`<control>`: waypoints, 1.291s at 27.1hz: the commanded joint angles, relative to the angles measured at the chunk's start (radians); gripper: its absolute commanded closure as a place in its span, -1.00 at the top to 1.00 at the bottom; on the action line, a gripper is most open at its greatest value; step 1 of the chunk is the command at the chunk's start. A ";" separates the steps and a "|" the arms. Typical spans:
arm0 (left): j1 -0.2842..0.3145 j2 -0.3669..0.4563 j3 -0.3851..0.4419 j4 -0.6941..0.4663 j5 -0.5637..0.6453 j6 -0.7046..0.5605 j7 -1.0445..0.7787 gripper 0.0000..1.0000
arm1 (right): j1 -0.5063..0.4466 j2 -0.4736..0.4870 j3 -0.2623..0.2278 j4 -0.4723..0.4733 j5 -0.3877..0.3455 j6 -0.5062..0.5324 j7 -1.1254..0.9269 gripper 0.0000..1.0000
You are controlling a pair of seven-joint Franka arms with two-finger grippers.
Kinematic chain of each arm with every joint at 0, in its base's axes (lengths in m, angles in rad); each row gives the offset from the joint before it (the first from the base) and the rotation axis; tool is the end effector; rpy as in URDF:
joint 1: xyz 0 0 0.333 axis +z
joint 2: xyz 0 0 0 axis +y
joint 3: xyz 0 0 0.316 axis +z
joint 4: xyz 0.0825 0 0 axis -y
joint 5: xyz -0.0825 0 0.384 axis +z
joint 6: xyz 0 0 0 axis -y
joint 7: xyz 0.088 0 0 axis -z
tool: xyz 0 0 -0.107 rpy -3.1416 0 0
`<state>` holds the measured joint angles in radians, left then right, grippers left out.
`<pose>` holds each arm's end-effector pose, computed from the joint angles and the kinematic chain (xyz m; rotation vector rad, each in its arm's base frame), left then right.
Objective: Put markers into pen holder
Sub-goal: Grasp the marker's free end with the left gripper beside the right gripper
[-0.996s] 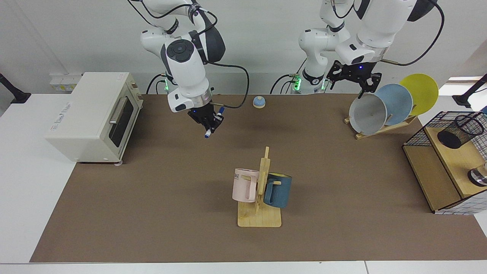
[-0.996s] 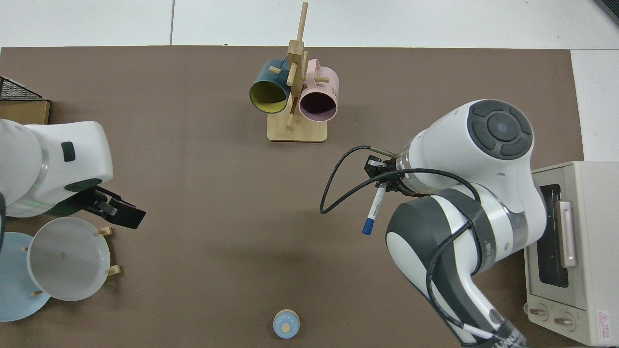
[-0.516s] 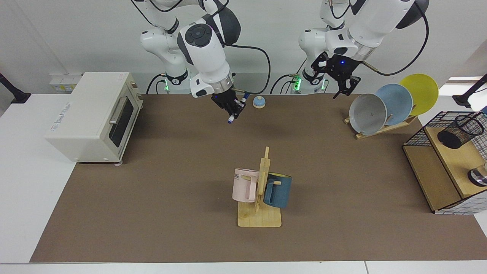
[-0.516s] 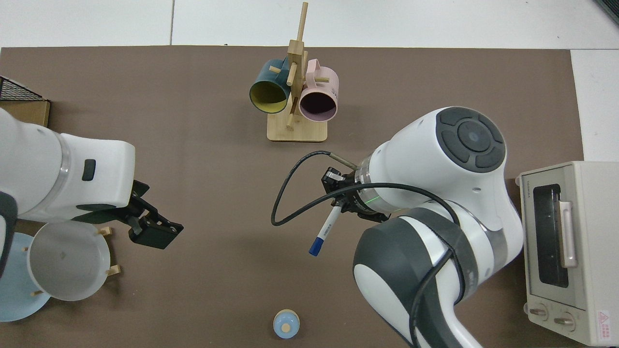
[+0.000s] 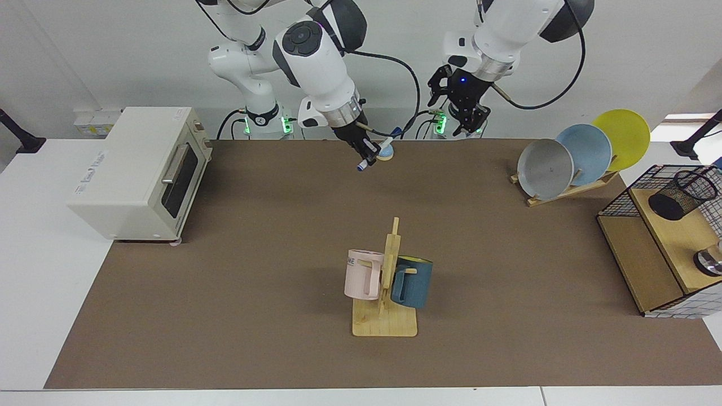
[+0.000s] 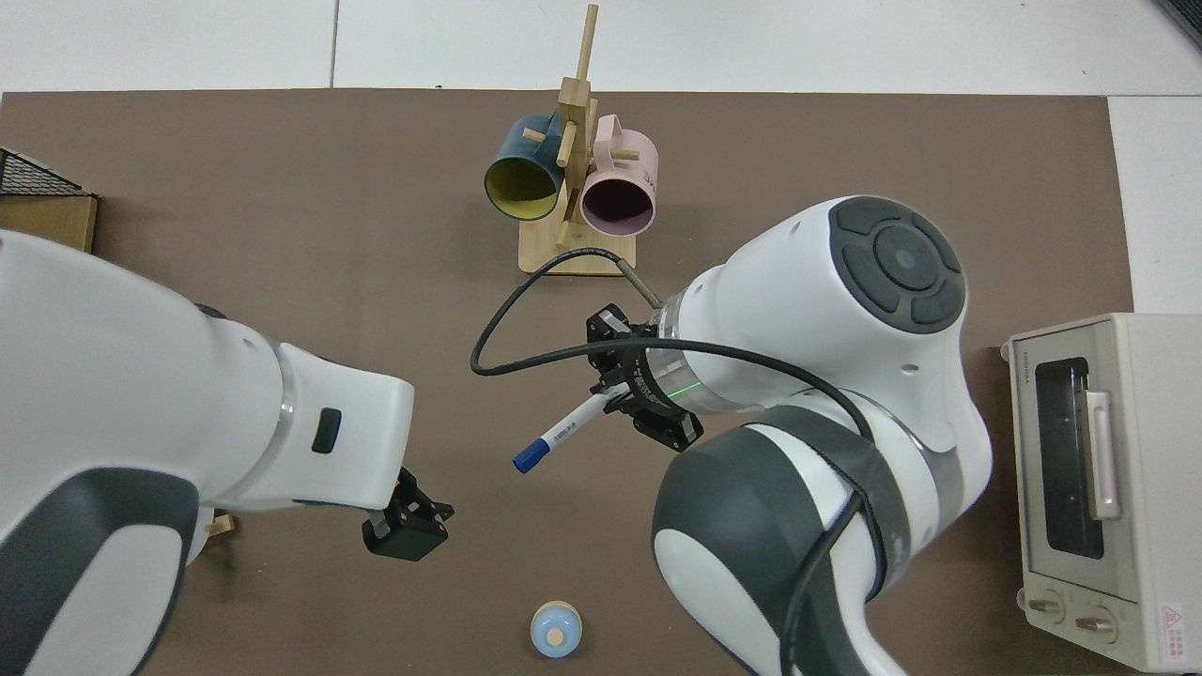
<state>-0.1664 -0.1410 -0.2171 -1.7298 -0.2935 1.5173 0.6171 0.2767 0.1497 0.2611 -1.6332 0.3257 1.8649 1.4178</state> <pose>0.4524 -0.2256 0.6220 2.5179 -1.3790 -0.0618 0.5230 0.3292 0.5414 -2.5255 1.3248 0.3545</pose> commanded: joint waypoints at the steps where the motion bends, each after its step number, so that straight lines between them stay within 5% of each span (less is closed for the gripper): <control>1: -0.041 -0.088 0.015 -0.112 -0.012 0.070 0.026 1.00 | 0.024 0.025 0.001 0.030 0.016 0.019 0.093 -1.00; 8: -0.068 -0.161 0.015 -0.211 -0.035 0.155 0.024 1.00 | 0.050 0.025 0.000 0.033 0.077 0.016 0.095 -1.00; 25: -0.076 -0.173 0.015 -0.232 -0.036 0.159 0.027 0.98 | 0.061 0.030 0.001 0.032 0.153 0.008 0.075 -1.00; 35: -0.074 -0.177 0.016 -0.234 -0.036 0.168 0.026 0.74 | 0.068 0.031 0.001 0.032 0.159 -0.013 0.073 -1.00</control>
<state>-0.2273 -0.2804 -0.2168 -1.9190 -0.3146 1.6522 0.6278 0.3473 0.1685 0.2634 -1.6199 0.4583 1.8696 1.4917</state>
